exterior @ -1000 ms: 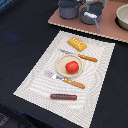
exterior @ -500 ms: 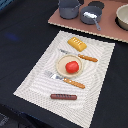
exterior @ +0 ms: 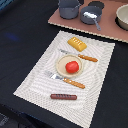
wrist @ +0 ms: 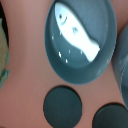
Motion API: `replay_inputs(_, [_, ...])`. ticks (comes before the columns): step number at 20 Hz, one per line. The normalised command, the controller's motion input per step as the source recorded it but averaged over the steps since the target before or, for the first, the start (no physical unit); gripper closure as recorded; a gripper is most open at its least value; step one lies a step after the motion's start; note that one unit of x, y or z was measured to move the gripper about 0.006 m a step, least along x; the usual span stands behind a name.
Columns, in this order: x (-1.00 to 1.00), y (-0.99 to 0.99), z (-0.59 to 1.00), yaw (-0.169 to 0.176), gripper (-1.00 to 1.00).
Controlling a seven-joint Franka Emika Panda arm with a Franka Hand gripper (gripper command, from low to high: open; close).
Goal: Interact with the objects in diverse but meaningful ways.
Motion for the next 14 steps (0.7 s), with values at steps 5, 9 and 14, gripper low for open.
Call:
replay_inputs(5, [0.00,-0.90,0.16,0.000,-1.00])
replay_inputs(9, [0.00,-0.94,0.11,0.000,-1.00])
replay_inputs(14, [0.00,-0.93,0.10,0.000,-1.00])
